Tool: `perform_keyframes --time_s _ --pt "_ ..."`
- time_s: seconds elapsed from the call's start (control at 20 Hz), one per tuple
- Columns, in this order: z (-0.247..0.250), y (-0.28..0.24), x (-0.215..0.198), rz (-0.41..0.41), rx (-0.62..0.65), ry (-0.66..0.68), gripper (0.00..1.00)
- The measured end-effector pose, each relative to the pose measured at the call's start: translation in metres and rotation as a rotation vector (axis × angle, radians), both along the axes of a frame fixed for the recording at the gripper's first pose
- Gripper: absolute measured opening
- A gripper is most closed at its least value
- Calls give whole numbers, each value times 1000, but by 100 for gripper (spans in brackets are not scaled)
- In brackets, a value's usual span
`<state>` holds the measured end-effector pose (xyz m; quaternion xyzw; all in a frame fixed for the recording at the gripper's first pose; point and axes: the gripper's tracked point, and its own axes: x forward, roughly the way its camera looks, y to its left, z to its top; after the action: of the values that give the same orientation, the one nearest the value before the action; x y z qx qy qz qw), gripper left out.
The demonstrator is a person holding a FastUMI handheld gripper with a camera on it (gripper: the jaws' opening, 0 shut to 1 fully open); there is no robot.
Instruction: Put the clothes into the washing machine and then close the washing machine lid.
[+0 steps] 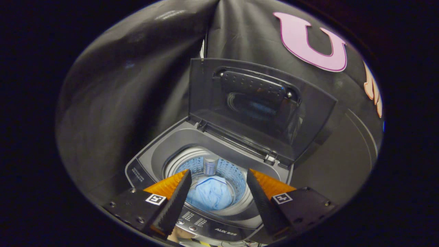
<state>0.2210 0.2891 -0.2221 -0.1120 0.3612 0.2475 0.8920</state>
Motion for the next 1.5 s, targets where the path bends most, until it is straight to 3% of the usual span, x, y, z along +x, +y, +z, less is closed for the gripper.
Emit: perform_keyframes --time_s 0.4,0.75,1.15,1.5 --pt "49 -9 -6 -32 101 -96 97" --pt "129 -36 -33 -38 201 -218 97" --pt "218 -110 -72 -122 278 -392 96" --pt "239 -184 -107 -227 276 -471 96"
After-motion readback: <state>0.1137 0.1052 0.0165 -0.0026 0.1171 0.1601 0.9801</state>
